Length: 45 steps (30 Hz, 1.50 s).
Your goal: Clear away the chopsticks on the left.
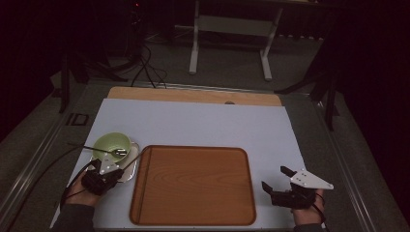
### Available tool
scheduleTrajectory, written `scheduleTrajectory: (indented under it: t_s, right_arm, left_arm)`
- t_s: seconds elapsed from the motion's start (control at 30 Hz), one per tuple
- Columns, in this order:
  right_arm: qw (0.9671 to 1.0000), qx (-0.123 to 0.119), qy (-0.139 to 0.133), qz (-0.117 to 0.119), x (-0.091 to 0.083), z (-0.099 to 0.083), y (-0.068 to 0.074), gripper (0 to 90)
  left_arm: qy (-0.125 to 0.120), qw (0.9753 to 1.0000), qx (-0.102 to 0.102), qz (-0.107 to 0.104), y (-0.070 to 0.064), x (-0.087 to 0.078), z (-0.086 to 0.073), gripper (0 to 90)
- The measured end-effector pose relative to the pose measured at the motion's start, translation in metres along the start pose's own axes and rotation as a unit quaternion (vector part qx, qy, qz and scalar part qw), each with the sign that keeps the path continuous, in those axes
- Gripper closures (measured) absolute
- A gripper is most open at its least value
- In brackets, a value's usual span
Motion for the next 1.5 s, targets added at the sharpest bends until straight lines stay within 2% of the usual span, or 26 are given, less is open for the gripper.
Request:
scheduleTrajectory:
  t_s: [0.37, 0.5, 0.93, 1.5]
  right_arm:
    - [1.0, 0.001, -0.001, -0.001, 0.0, 0.0, 0.0, 10.9]
    - [1.0, 0.001, -0.001, -0.001, 0.0, 0.0, 0.0, 10.9]
    - [1.0, 0.001, -0.003, -0.003, -0.001, 0.0, -0.001, 10.9]
    - [1.0, 0.002, -0.004, -0.003, -0.001, 0.0, -0.001, 10.9]
  left_arm:
    - [-0.019, 0.9994, -0.028, -0.013, -0.001, -0.007, 0.004, 85.1]
    - [-0.027, 0.9991, -0.03, -0.017, -0.005, -0.011, 0.008, 85.1]
    - [-0.049, 0.9982, -0.022, -0.028, -0.026, -0.02, 0.03, 85.1]
    - [-0.078, 0.9952, -0.052, -0.027, -0.037, -0.026, 0.057, 85.1]
Point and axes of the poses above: each handheld gripper's, and its own axes: x roughly forward along the jaws, z roughly out of its top, y roughly to its left, the point moved 6 cm from there along x, roughly forward along the jaws, and after that the axes turned 1 degree about -z, right-handed, at the moved point
